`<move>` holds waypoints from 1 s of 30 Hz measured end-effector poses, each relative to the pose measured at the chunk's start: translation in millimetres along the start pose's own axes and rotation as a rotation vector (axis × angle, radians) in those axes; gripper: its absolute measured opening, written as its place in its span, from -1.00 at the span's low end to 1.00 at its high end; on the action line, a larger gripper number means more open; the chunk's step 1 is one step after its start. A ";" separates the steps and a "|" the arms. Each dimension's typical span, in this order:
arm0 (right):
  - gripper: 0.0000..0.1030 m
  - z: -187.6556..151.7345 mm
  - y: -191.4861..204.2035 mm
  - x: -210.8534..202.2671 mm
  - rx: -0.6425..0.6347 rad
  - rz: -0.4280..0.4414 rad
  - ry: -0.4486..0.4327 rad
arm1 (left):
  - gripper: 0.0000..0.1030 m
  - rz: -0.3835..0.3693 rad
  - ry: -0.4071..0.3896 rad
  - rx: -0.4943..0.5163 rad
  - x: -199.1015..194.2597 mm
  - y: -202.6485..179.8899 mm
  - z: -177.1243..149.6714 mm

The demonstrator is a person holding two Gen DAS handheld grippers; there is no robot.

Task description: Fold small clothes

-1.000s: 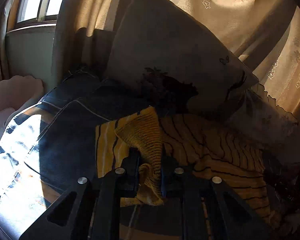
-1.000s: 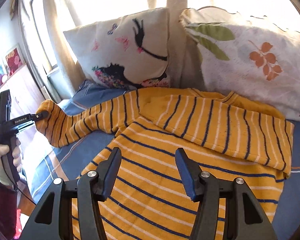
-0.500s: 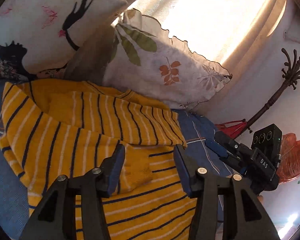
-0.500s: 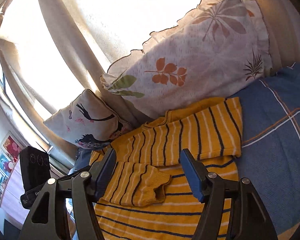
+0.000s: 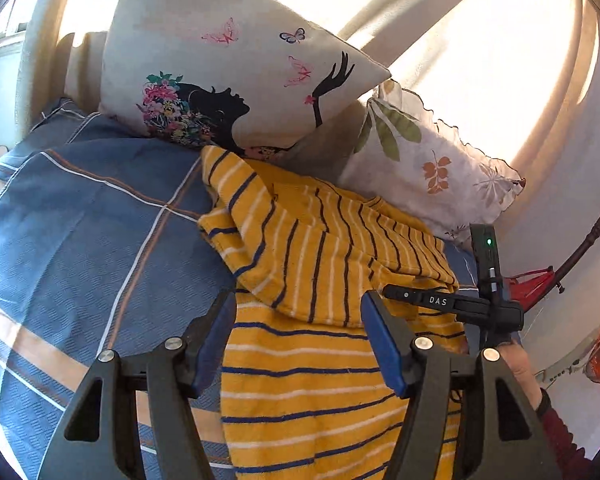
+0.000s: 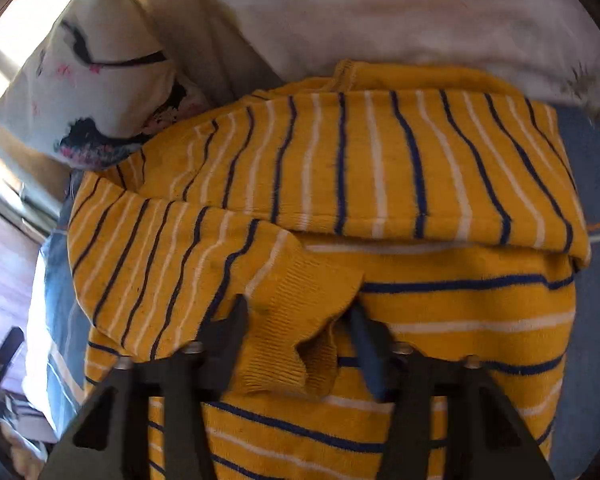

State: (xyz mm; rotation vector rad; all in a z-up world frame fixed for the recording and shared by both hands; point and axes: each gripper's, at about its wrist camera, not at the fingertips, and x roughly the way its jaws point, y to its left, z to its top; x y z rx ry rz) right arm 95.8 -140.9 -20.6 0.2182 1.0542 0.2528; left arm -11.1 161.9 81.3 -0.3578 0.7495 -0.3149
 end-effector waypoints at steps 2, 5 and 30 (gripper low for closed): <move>-0.89 2.8 18.9 -4.8 -0.066 0.007 -0.016 | 0.25 0.009 -0.002 0.009 -2.8 2.8 -1.7; -0.89 17.7 35.2 -36.0 -0.134 -0.001 -0.113 | 0.25 0.012 0.000 0.007 0.3 6.0 -1.1; 0.30 -6.8 -152.3 -94.1 0.166 0.138 -0.335 | 0.27 0.080 0.132 -0.077 46.4 29.9 -19.8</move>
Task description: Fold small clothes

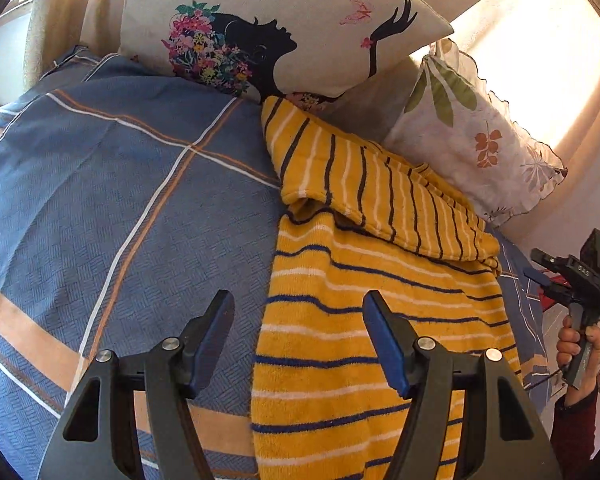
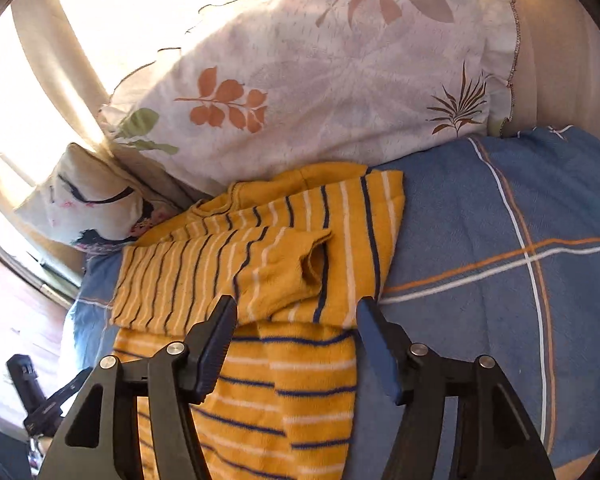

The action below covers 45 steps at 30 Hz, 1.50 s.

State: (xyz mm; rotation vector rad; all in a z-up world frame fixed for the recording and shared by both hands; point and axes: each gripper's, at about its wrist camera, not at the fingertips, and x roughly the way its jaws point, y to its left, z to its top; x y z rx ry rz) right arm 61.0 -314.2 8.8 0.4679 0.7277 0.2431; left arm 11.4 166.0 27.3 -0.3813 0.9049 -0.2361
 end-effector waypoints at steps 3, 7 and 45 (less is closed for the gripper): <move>0.30 -20.7 -12.4 -42.9 0.074 0.140 -0.036 | 0.28 0.009 -0.029 0.018 -6.9 2.4 -12.1; 0.31 -27.0 -28.5 -119.2 0.141 0.220 -0.144 | 0.28 0.021 -0.039 0.021 -22.0 6.4 -19.6; 0.05 -237.2 8.4 -56.8 -0.010 0.134 0.029 | 0.61 -0.331 0.119 0.000 -51.0 -42.6 -133.9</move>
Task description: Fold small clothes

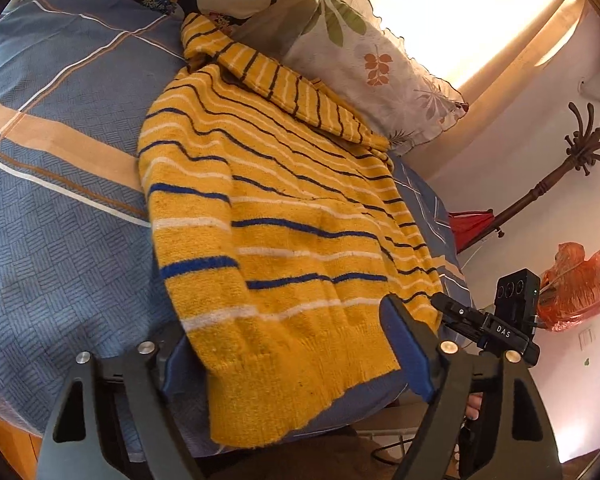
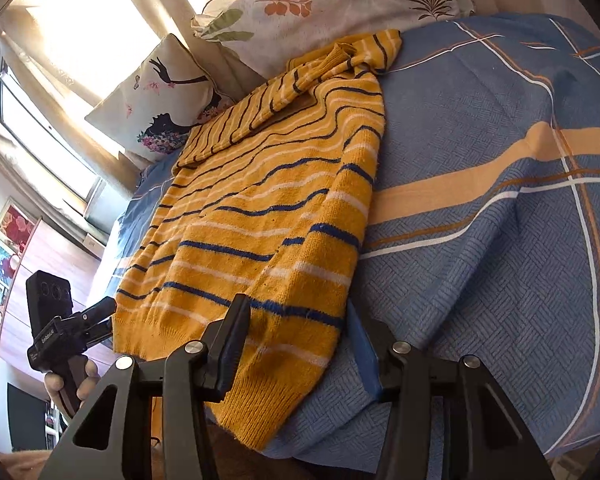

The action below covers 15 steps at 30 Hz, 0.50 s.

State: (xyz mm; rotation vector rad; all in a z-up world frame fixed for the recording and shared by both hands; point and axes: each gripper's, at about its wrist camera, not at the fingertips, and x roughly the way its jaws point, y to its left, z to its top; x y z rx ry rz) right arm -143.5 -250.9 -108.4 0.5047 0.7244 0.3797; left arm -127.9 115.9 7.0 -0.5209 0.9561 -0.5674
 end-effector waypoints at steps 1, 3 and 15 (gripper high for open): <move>0.09 -3.3 1.0 -1.0 0.003 0.003 -0.019 | 0.61 0.013 -0.004 0.004 1.9 -2.4 -0.8; 0.15 -9.2 5.7 -0.5 0.003 0.017 -0.050 | 0.38 0.046 -0.024 -0.006 3.1 -4.3 -1.1; -0.75 7.7 29.0 -10.0 -0.014 0.111 -0.120 | -0.84 0.052 -0.145 -0.006 -44.3 -12.6 16.4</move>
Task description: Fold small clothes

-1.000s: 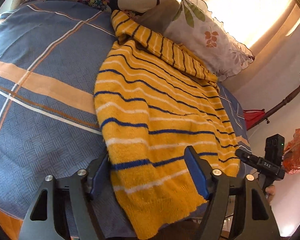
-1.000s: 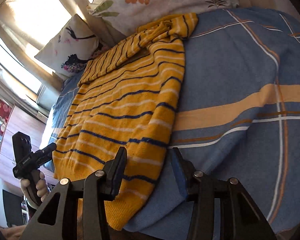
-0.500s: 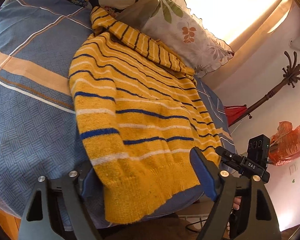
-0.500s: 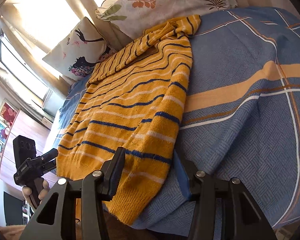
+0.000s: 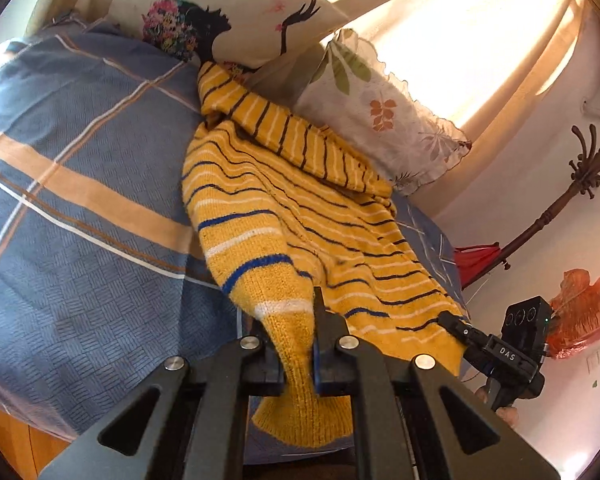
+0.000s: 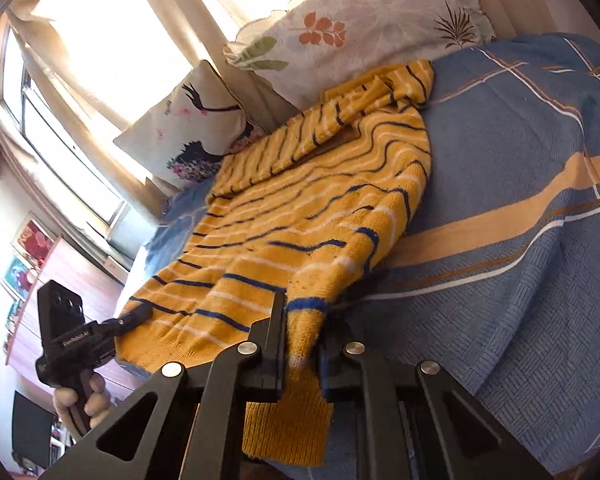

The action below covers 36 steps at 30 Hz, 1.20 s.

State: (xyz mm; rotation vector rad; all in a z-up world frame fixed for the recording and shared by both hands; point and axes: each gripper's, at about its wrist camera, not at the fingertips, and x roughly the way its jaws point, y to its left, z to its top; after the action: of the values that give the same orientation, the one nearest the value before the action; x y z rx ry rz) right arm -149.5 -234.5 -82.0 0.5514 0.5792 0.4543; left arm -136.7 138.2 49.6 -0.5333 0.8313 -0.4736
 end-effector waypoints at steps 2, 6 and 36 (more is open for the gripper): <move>-0.77 1.9 7.2 -18.2 0.000 0.063 -0.027 | -0.84 -0.006 -0.025 0.014 -15.1 -5.4 -3.0; -0.80 -4.6 21.1 -49.3 -0.018 0.138 -0.052 | -0.84 -0.020 -0.052 0.050 -43.5 -18.3 -17.3; 0.12 -52.5 1.6 -17.1 -0.105 -0.111 0.047 | -0.73 0.148 0.118 0.114 4.3 -8.4 -50.4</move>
State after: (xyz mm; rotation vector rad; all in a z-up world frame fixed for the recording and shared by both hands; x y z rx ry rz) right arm -195.1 -223.9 -111.3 0.4073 0.6242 0.3904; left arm -175.5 116.4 24.2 -0.3387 0.9435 -0.4165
